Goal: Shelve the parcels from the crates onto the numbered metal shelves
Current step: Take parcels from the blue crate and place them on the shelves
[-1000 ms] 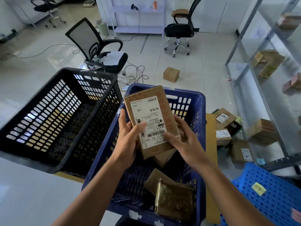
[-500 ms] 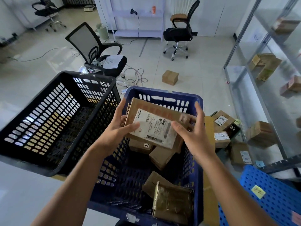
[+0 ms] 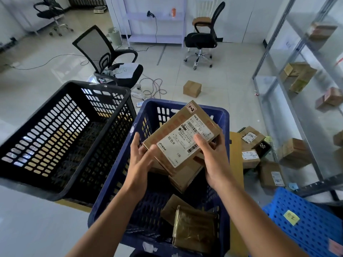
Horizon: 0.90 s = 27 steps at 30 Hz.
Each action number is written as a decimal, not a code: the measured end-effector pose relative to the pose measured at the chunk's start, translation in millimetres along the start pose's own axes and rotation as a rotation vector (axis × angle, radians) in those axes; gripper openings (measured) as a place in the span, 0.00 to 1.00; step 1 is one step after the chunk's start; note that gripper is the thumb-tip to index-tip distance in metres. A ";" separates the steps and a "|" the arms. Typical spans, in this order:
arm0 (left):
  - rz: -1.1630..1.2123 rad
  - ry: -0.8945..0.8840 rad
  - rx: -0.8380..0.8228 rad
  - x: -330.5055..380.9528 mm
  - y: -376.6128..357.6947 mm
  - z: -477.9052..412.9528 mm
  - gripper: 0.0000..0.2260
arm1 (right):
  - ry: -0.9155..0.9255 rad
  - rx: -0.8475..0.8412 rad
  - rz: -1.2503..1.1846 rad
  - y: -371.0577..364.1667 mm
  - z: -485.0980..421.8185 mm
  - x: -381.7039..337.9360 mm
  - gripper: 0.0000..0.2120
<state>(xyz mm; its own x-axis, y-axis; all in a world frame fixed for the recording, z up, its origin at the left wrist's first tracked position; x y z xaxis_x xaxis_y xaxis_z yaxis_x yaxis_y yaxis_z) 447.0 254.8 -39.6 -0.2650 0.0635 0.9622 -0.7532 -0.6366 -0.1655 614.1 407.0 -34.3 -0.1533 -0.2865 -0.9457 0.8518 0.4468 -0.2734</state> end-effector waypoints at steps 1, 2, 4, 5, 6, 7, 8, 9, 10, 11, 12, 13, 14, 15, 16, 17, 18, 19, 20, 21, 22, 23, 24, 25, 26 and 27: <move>-0.036 -0.020 0.011 7.8 4.7 -3.4 0.45 | 0.015 -0.017 0.036 1.7 -2.9 -4.5 0.36; -0.078 -0.040 -0.016 15.8 6.5 -7.1 0.42 | 0.031 -0.042 0.074 2.0 -5.2 -9.1 0.32; -0.160 -0.050 -0.179 26.5 0.1 -13.2 0.36 | 0.049 -0.097 0.145 -0.8 -7.6 -17.0 0.28; -0.199 -0.033 -0.276 28.1 -7.0 -13.3 0.34 | 0.060 -0.119 0.178 -2.8 -8.1 -19.8 0.28; -0.230 -0.018 -0.352 28.6 -14.4 -12.0 0.33 | 0.077 -0.132 0.205 -5.2 -8.0 -22.4 0.28; -0.240 -0.010 -0.390 28.2 -20.2 -10.7 0.32 | 0.096 -0.132 0.220 -7.1 -7.8 -24.8 0.28; -0.234 -0.015 -0.390 27.8 -24.6 -9.8 0.32 | 0.115 -0.126 0.223 -9.0 -6.7 -27.1 0.28; -0.219 -0.030 -0.364 28.5 -27.9 -8.6 0.32 | 0.130 -0.118 0.223 -10.7 -5.3 -28.2 0.29; -0.202 -0.046 -0.326 29.1 -30.2 -7.7 0.33 | 0.143 -0.111 0.224 -12.8 -2.7 -28.9 0.29; -0.185 -0.055 -0.289 28.7 -32.1 -6.6 0.34 | 0.156 -0.110 0.228 -15.3 0.8 -29.0 0.30; -0.164 -0.059 -0.260 28.1 -33.3 -5.4 0.35 | 0.167 -0.115 0.231 -18.1 5.6 -28.3 0.30; -0.140 -0.063 -0.237 28.1 -33.9 -4.2 0.35 | 0.175 -0.124 0.240 -21.9 11.7 -27.5 0.30; -0.117 -0.072 -0.223 28.6 -34.3 -3.8 0.34 | 0.183 -0.138 0.266 -26.9 19.1 -27.0 0.30; -0.100 -0.085 -0.215 29.5 -34.3 -3.9 0.32 | 0.195 -0.155 0.309 -32.2 27.0 -26.3 0.29; -0.089 -0.098 -0.211 30.6 -34.2 -4.2 0.31 | 0.215 -0.174 0.355 -37.9 34.5 -26.0 0.30; -0.082 -0.107 -0.209 31.9 -33.7 -4.8 0.30 | 0.237 -0.185 0.390 -41.5 41.2 -25.3 0.31; -0.079 -0.114 -0.213 33.2 -33.7 -5.0 0.29 | 0.246 -0.181 0.407 -42.3 46.7 -24.1 0.32; -0.081 -0.121 -0.225 34.4 -34.0 -5.3 0.29 | 0.243 -0.166 0.413 -40.6 50.6 -22.3 0.33; -0.088 -0.130 -0.245 35.6 -35.4 -5.6 0.29 | 0.238 -0.148 0.415 -37.9 53.8 -21.3 0.34; -0.096 -0.140 -0.272 37.0 -36.8 -5.5 0.28 | 0.235 -0.123 0.422 -35.4 56.9 -22.0 0.36; -0.100 -0.145 -0.301 38.4 -38.7 -5.4 0.28 | 0.239 -0.093 0.439 -33.3 60.0 -24.1 0.37; -0.099 -0.143 -0.330 39.7 -41.0 -5.5 0.27 | 0.249 -0.055 0.458 -31.4 62.8 -27.6 0.37; -0.097 -0.135 -0.362 41.3 -43.0 -5.9 0.28 | 0.262 -0.013 0.465 -29.8 65.6 -32.0 0.37; -0.101 -0.128 -0.400 43.6 -44.6 -6.3 0.28 | 0.279 0.030 0.453 -28.9 69.1 -36.8 0.35; -0.115 -0.124 -0.443 46.2 -45.6 -7.1 0.28 | 0.293 0.074 0.427 -27.7 72.7 -41.1 0.34; -0.140 -0.119 -0.491 48.8 -45.9 -8.2 0.28 | 0.301 0.119 0.401 -25.8 78.0 -44.5 0.32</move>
<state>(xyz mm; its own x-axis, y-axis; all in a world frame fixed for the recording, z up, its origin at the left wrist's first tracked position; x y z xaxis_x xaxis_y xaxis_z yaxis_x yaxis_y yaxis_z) 463.7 293.4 13.1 -0.0924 0.0159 0.9956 -0.9776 -0.1912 -0.0877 638.0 342.1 28.6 0.0751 0.1522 -0.9855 0.9215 0.3672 0.1269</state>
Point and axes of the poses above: each hand's wrist, its own z-axis away from the middle knuckle, its own y-axis out of the back of the hand, x = y × z, the point moved 9 cm from there along -z, towards the middle knuckle, and after that the axes turned 2 degrees about -x, right-handed, at the moved point
